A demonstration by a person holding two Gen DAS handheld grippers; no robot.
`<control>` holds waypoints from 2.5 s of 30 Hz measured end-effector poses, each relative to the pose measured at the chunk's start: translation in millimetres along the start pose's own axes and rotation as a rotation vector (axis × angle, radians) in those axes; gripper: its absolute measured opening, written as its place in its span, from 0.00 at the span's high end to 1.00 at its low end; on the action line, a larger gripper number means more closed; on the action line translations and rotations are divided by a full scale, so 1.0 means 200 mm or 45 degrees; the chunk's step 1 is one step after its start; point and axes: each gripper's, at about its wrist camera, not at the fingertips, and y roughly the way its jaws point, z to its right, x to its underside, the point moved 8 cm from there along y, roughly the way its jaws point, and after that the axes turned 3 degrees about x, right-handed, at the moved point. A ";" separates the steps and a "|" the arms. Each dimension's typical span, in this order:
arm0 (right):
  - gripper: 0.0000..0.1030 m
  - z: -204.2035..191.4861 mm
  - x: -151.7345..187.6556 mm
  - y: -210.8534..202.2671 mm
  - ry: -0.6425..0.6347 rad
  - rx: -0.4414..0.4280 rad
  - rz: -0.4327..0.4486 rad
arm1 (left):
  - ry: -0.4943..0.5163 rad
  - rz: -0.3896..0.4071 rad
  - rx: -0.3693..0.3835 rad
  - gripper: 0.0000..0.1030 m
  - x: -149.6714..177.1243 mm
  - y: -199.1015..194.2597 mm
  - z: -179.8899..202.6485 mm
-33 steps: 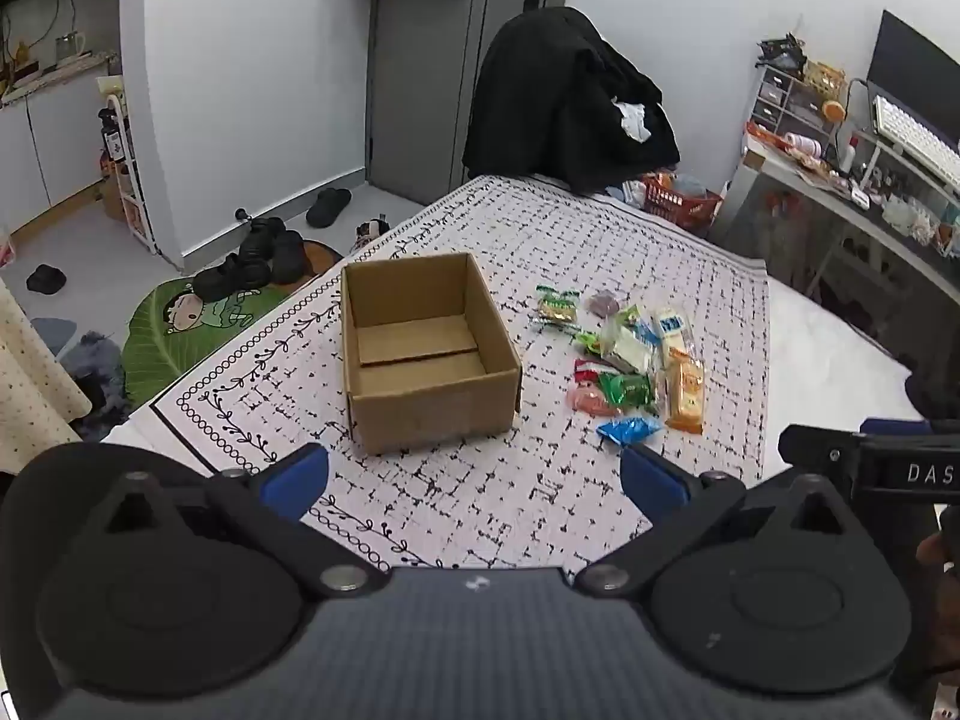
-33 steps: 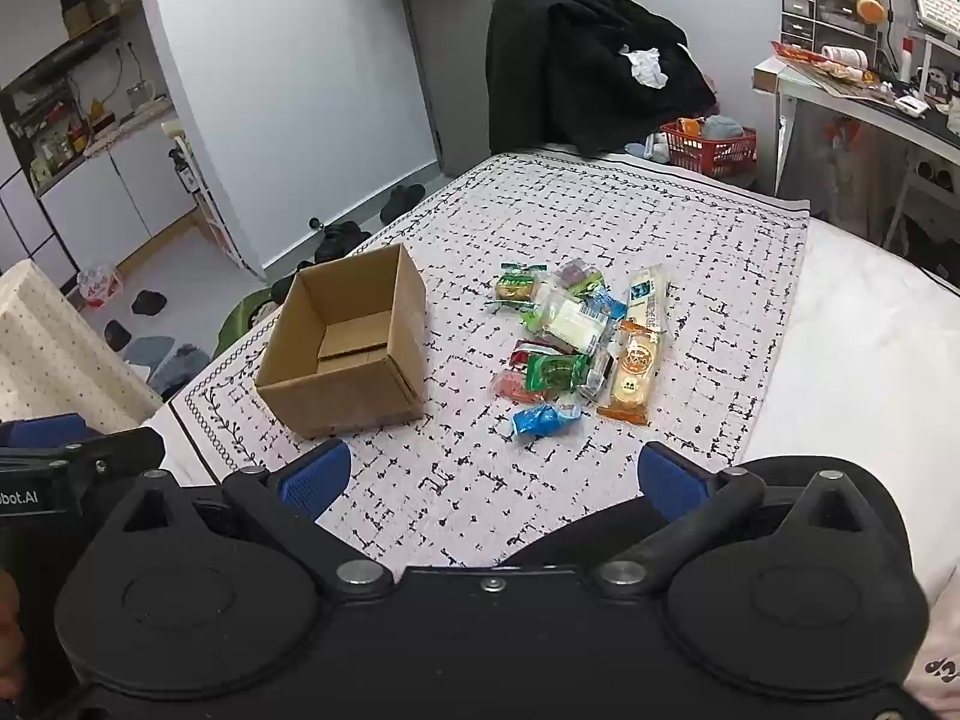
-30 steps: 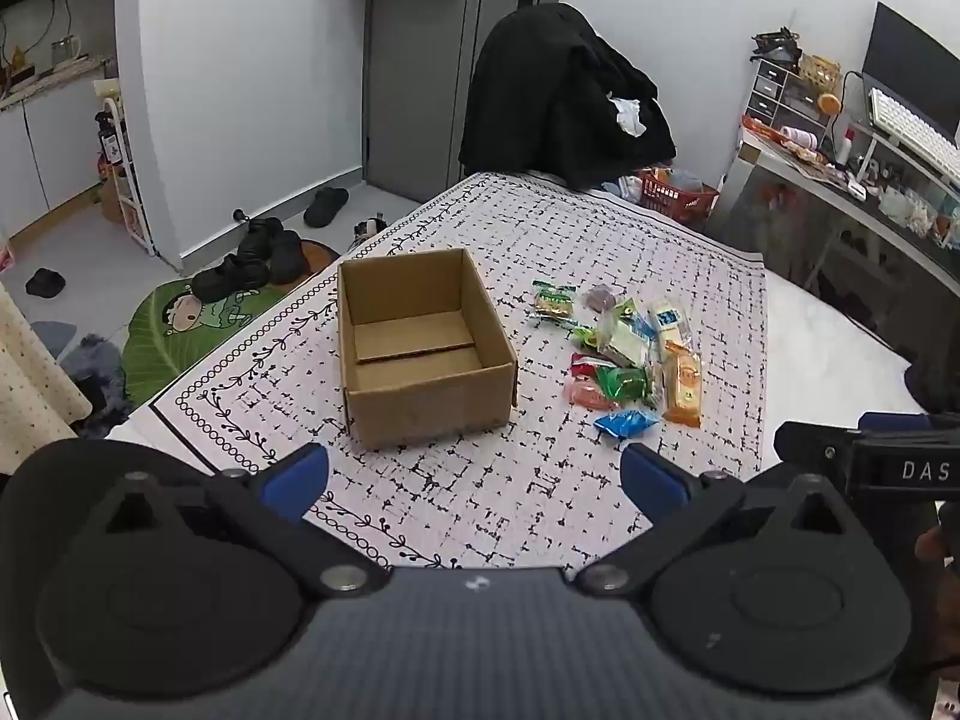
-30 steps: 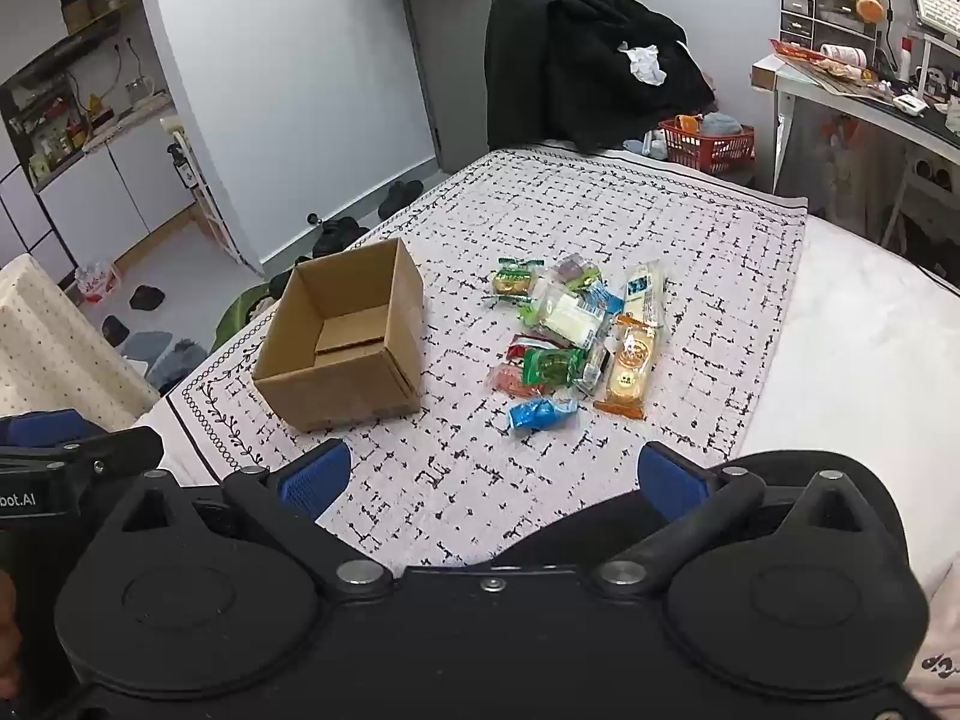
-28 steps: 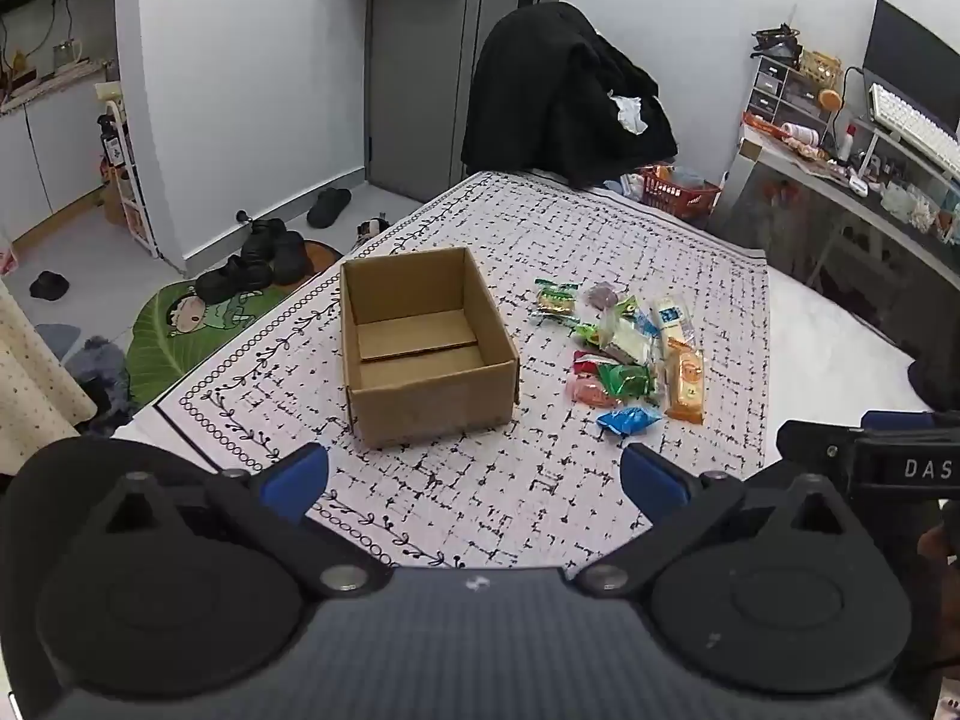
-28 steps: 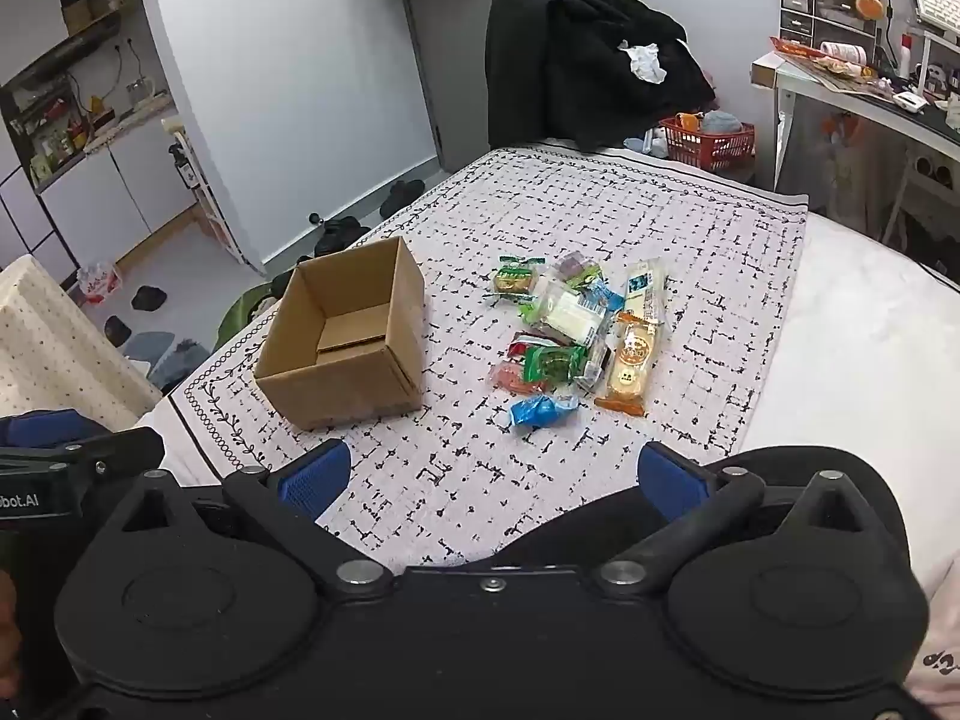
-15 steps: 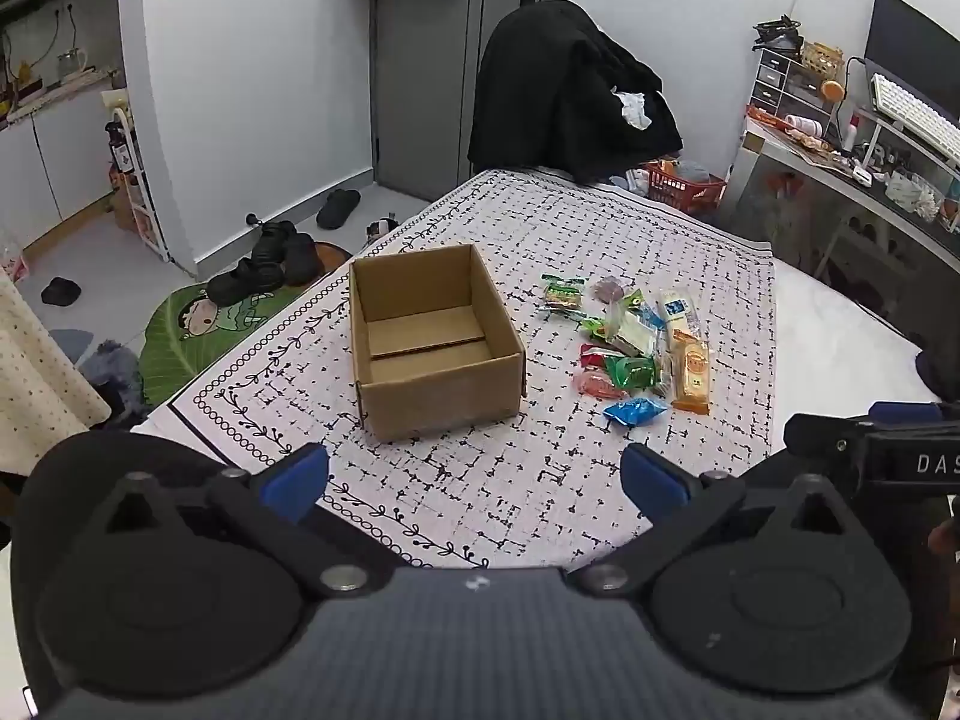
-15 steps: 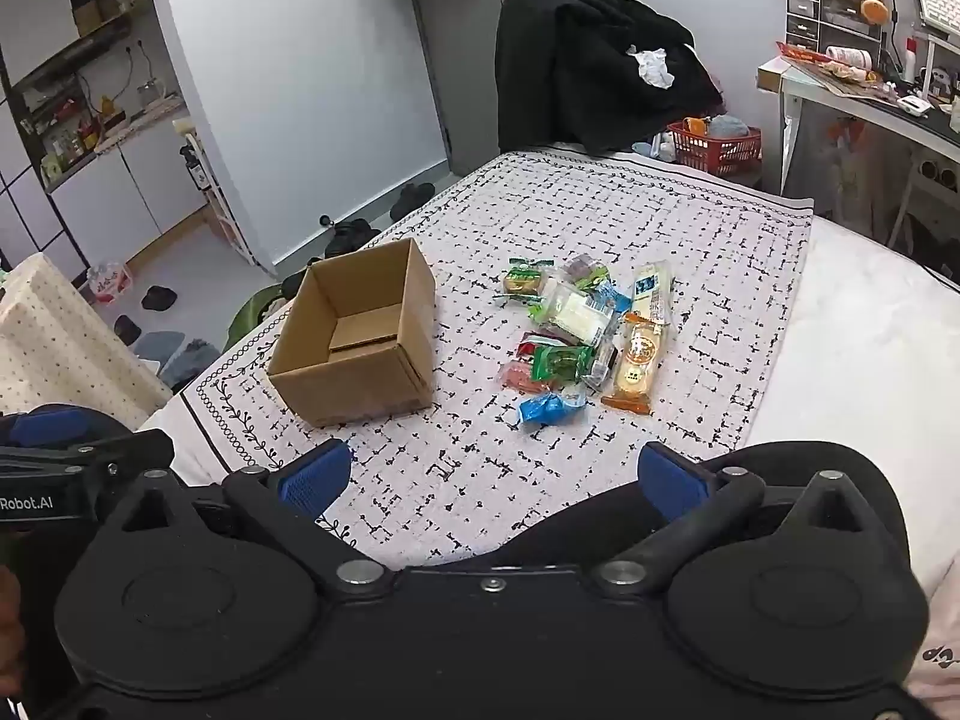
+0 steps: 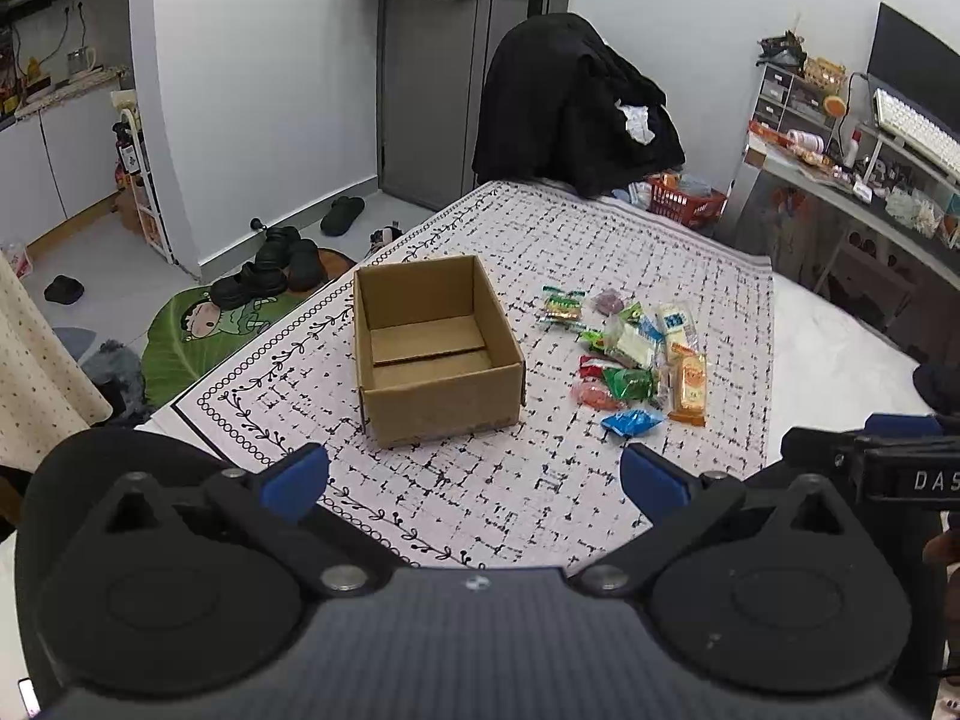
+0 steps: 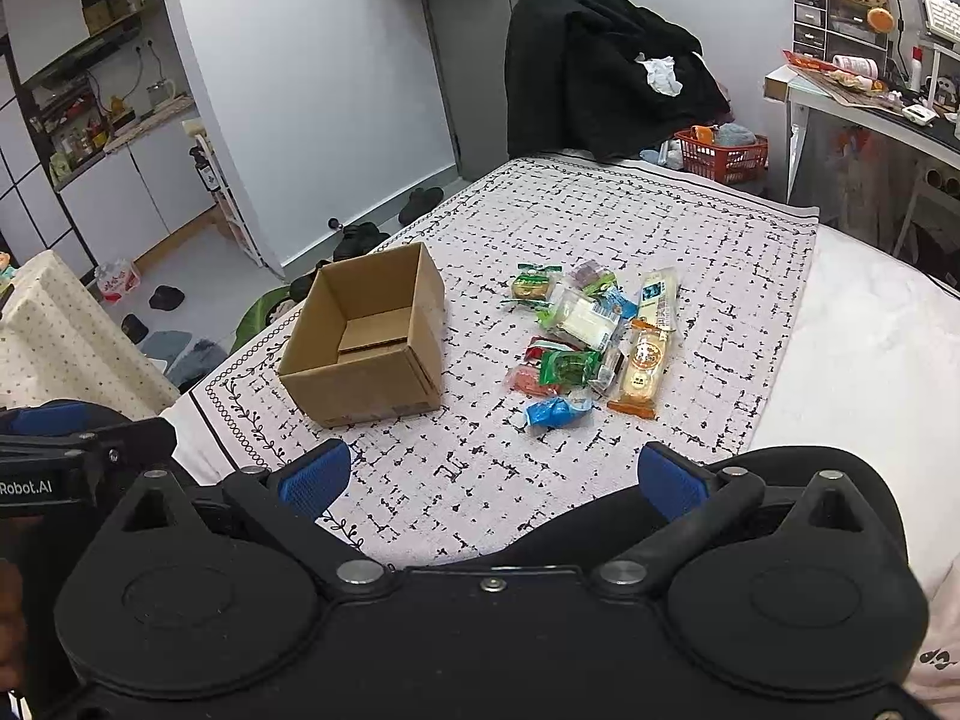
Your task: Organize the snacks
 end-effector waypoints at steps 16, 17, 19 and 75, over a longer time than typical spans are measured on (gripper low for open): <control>0.00 0.00 -0.02 -0.04 -0.012 0.000 0.025 | -0.009 0.018 -0.016 0.00 -0.01 -0.01 -0.01; 0.00 0.00 -0.02 -0.04 -0.015 -0.002 0.025 | -0.009 0.020 -0.014 0.00 -0.01 -0.01 -0.01; 0.00 0.00 -0.02 -0.04 -0.024 0.000 0.024 | -0.016 0.022 -0.008 0.00 -0.01 -0.01 -0.01; 0.00 0.10 -0.10 0.09 0.004 -0.062 0.052 | -0.078 0.025 0.009 0.00 -0.07 0.13 0.04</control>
